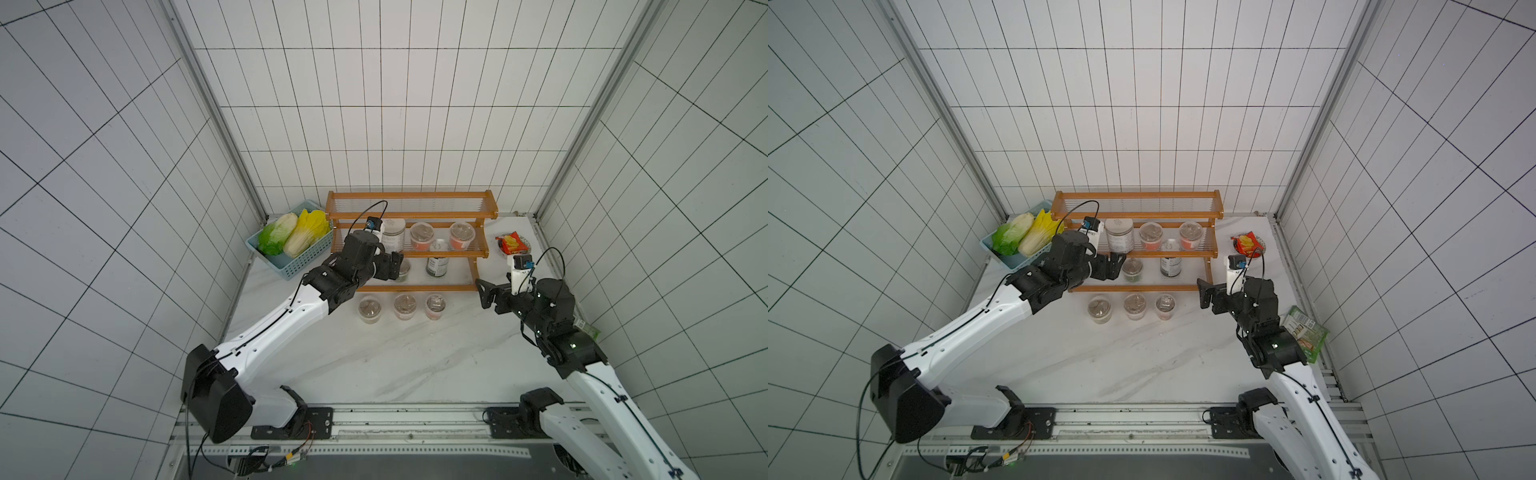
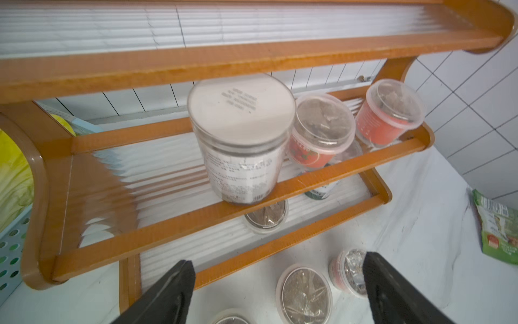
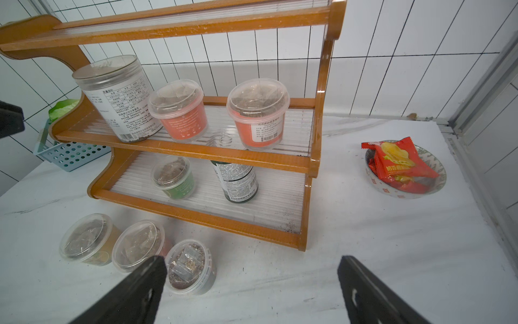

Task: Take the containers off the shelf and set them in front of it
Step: 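Pick up a container from the shelf.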

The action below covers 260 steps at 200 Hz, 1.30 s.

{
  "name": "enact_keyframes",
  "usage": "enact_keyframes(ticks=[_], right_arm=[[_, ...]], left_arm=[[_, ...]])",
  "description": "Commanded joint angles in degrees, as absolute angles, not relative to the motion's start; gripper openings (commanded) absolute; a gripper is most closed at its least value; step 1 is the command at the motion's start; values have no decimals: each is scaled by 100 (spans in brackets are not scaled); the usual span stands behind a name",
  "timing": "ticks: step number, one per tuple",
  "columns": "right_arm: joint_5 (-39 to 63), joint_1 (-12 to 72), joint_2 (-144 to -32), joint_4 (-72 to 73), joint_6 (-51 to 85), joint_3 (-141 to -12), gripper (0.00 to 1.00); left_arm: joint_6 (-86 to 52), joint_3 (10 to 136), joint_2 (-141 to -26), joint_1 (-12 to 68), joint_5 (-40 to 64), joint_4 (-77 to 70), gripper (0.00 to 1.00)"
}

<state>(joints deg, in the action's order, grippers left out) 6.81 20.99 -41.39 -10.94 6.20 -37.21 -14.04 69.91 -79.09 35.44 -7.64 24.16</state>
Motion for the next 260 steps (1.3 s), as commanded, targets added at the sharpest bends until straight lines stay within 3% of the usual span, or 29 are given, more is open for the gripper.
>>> enact_keyframes(ticks=[1, 164, 184, 210, 260], right_arm=[[844, 2113, -4183, -879, 734, -3920, 99], [703, 2132, -4148, -802, 729, -3718, 99], [694, 2127, -4157, -796, 730, -3718, 99], [644, 2135, -4140, -792, 722, -3705, 99], [633, 2121, -4096, -884, 670, -3768, 99]], left_arm=[[-1080, 7263, -8341, 3289, -596, 1846, 93], [-1020, 8385, -9931, 2979, -159, 1356, 98], [-976, 8372, -9950, 2975, -123, 1247, 91], [-1001, 8263, -9844, 2979, -163, 1159, 64], [-984, 7855, -9333, 3049, -211, 1037, 67]])
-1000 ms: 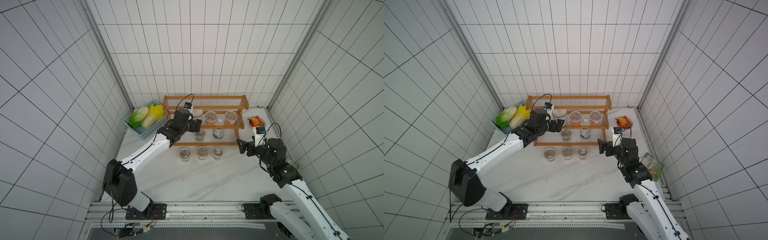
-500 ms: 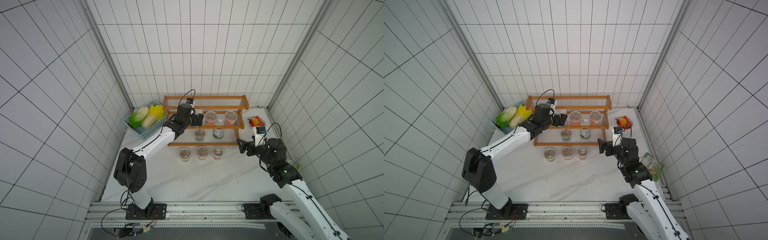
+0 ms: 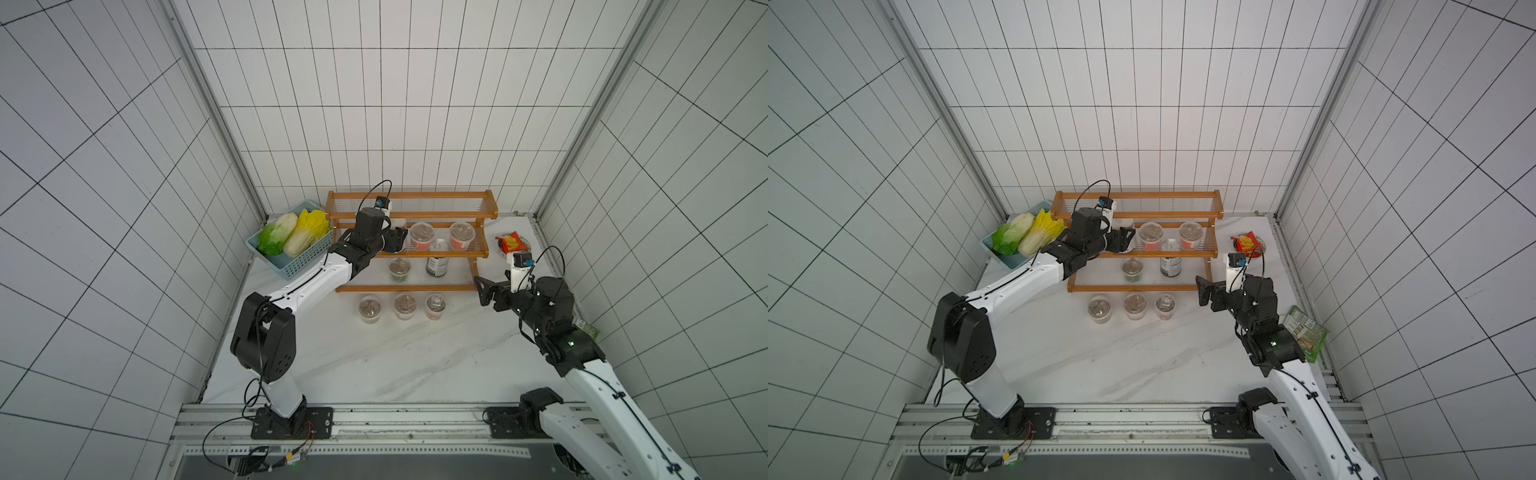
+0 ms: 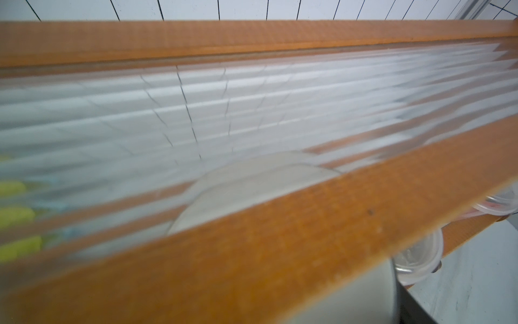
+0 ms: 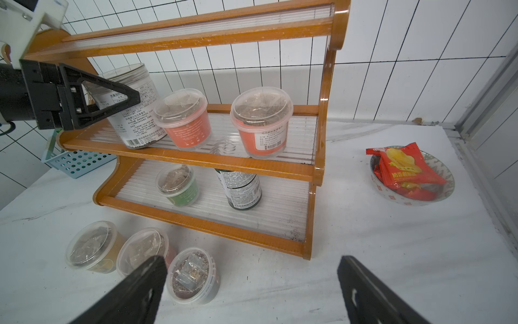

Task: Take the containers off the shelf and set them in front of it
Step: 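Pick up a container from the shelf, then place the container at the center of the board.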

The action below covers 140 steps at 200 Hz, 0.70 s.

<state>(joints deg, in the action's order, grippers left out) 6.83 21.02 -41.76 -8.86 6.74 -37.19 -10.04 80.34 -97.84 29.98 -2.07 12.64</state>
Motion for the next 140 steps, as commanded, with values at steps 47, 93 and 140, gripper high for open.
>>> enact_keyframes(ticks=[47, 93, 140], right_arm=[[528, 2121, -3993, -1086, 557, -3882, 99], [196, 2114, -3923, -1516, 483, -4122, 99], [-952, 2083, -3810, -2332, 571, -4510, 99]], left_arm=[[-1028, 7358, -8639, 3331, -432, 1346, 67], [-1230, 6528, -7413, 4040, -624, 1934, 67], [-1660, 6234, -7320, 5635, -1186, 1568, 67]])
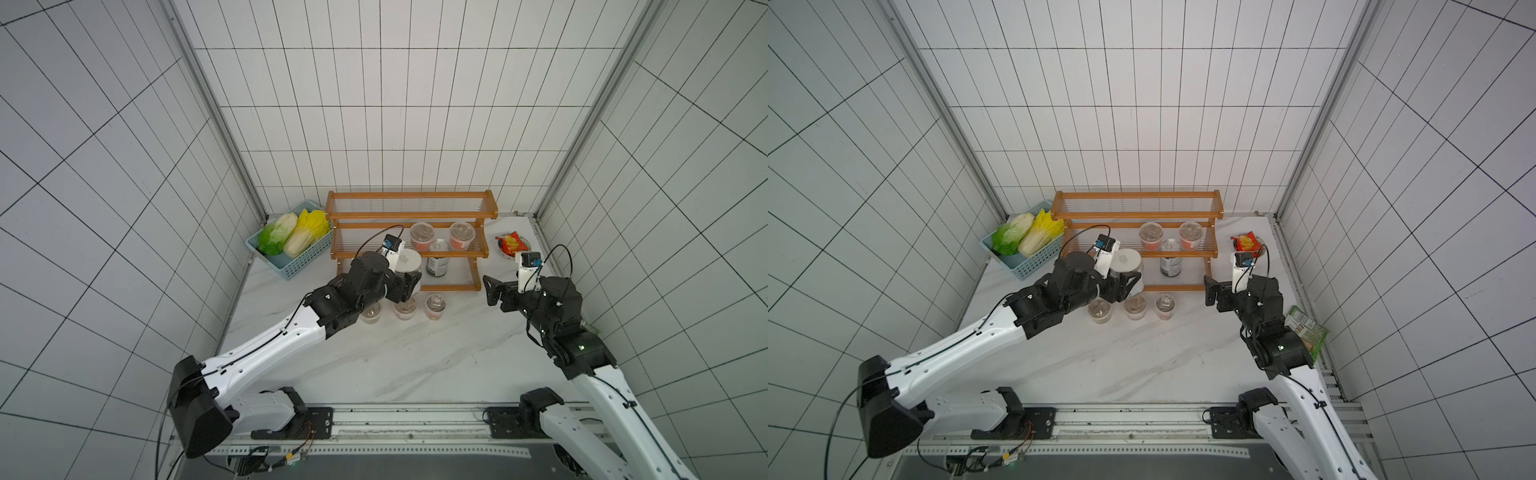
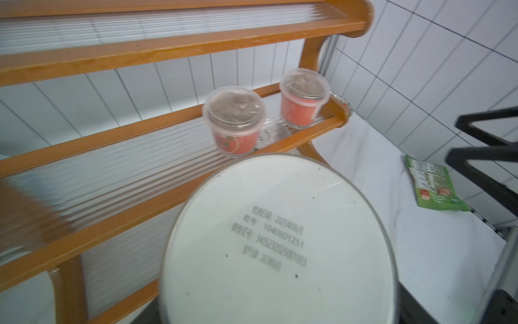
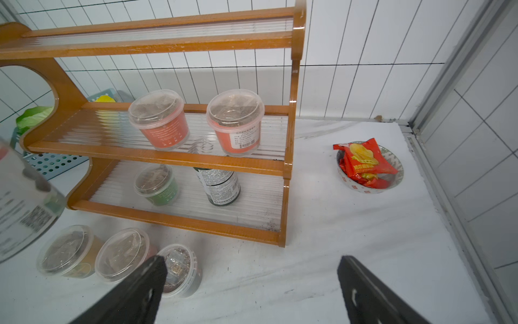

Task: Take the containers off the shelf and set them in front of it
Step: Place the container at the center of the board.

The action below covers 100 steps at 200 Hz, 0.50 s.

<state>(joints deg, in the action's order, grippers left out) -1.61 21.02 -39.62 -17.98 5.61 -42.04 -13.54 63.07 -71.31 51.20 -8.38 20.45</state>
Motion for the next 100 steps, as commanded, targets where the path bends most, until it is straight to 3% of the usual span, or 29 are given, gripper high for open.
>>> enact_keyframes(ticks=[1, 46, 100], right_arm=[[-964, 2079, -3803, -2344, 571, -4518, 99], [-1808, 2003, -3351, -2756, 537, -4752, 99], [-2209, 1978, -3081, -2932, 431, -4882, 99]], left_arm=[[-1661, 6233, -7342, 5665, -1195, 1553, 67], [-1603, 6764, -8688, 6430, -1329, 619, 66], [-1061, 7380, -10284, 6592, -1155, -432, 67]])
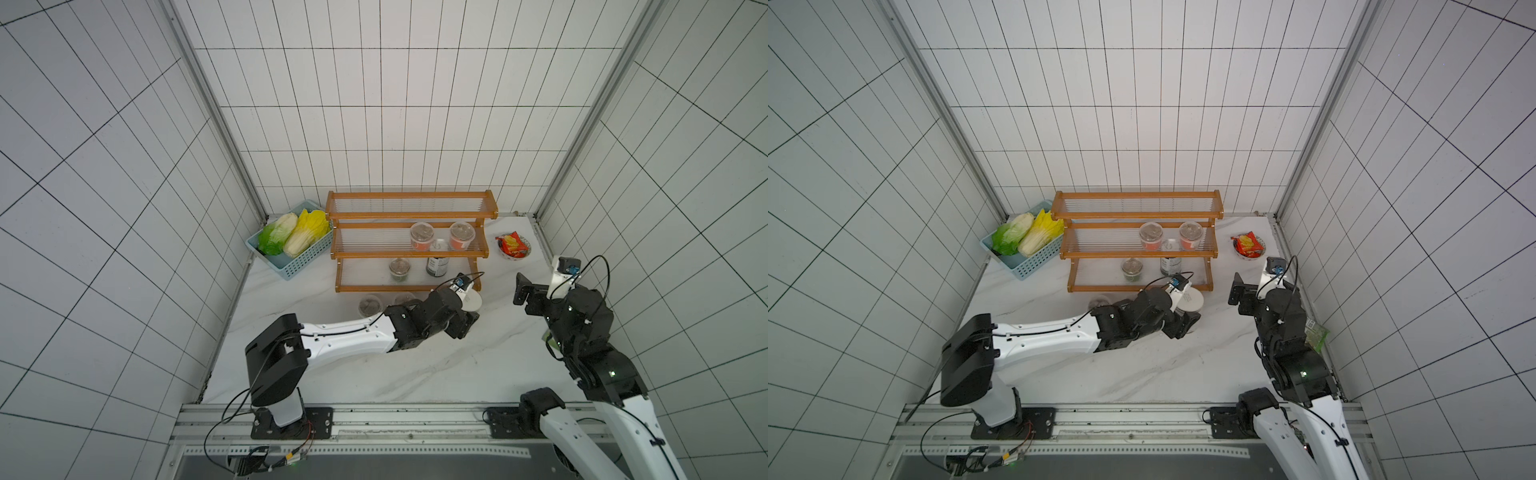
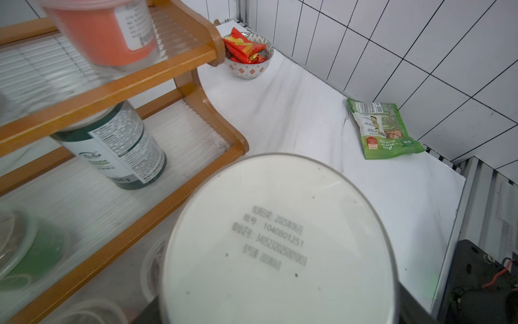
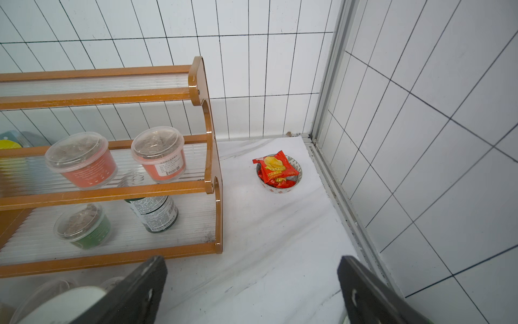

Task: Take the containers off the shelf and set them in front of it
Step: Place the container at the center of the board.

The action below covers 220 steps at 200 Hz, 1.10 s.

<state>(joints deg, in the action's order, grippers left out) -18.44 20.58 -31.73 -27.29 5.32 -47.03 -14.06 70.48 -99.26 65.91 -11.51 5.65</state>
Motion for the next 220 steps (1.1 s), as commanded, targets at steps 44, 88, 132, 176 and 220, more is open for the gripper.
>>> enact_keyframes(ticks=[44, 88, 132, 176, 220], right_arm=[[-2166, 1969, -3051, -2927, 404, -4853, 99], [-2075, 1966, -3058, -2866, 386, -4790, 99], [-2010, 1957, -3093, -2760, 360, -4685, 99], [-1924, 1960, -3118, -2658, 362, -4564, 99], [-1821, 1951, -3172, -2602, 363, -4553, 99]], left_arm=[[-583, 7772, -11301, 6584, -1168, -958, 67], [-411, 8139, -11902, 6428, -1078, -972, 68], [-434, 8227, -12215, 6223, -785, -1013, 71], [-429, 8287, -12327, 6118, -699, -950, 75], [-404, 8147, -12037, 6126, -633, -853, 89]])
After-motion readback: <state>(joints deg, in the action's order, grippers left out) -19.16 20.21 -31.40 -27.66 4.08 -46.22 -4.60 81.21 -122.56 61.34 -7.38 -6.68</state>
